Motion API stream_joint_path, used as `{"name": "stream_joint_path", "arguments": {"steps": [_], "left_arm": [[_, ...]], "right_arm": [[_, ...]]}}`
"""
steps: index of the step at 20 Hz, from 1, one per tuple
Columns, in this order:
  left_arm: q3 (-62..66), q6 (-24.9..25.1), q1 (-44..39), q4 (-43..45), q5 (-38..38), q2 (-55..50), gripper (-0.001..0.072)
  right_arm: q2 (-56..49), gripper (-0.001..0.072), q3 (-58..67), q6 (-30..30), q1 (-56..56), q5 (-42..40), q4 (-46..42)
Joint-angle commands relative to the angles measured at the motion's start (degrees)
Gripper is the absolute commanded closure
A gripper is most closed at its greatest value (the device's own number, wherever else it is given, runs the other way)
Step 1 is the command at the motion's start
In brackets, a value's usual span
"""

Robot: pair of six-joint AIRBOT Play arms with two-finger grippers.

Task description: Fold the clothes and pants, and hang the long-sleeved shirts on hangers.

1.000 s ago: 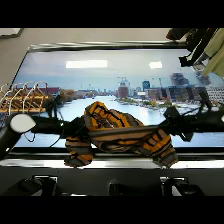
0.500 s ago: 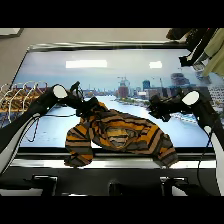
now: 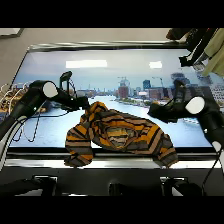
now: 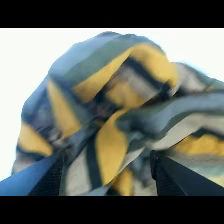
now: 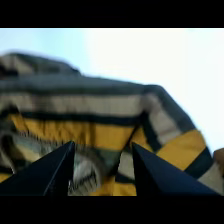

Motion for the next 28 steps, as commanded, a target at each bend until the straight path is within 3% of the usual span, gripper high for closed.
{"name": "stream_joint_path", "arguments": {"steps": [1,3,5,12,14,15,16,21,28], "left_arm": [[-6.19,-0.04,-3.28,4.17,1.92,3.69,0.011],[-7.82,-0.22,-5.51,4.22,2.84,3.67,0.011],[-8.22,-0.22,-7.08,4.33,4.11,3.56,0.011],[-8.26,-0.2,-7.37,4.85,4.87,3.3,0.011],[-8.28,-0.2,-7.39,4.85,4.98,3.1,0.011],[-8.28,-0.2,-7.45,4.83,5.07,2.78,0.011],[-8.28,-0.2,-7.74,4.79,5.11,2.4,0.011],[-8.26,-0.02,-12.83,4.61,8.85,-0.9,0.0111],[-8.24,-0.22,-19.06,4.55,9.77,-5.6,0.0111]], "right_arm": [[1.77,0.0291,-5.18,5.4,11.23,-0.61,-9.53],[0.2,0.0292,-6.4,12.85,17.09,-4.63,-14.67],[-2.82,0.0292,-6.38,14.82,19.45,-7.08,-14.27],[-9.66,0.0338,-6.38,14.99,20.5,-8.26,-13.03],[-11.28,0.0395,-6.38,14.99,20.5,-8.02,-13.05],[-11.74,0.0567,-6.38,14.99,20.5,-8.09,-13.05],[-11.61,0.0682,-6.36,15.54,20.5,-8.26,-13.07],[-8.39,0.0684,-6.25,20.76,20.5,-7.19,-13.0],[-7.26,0.0684,-6.25,22.71,20.5,-4.35,-13.05]]}}
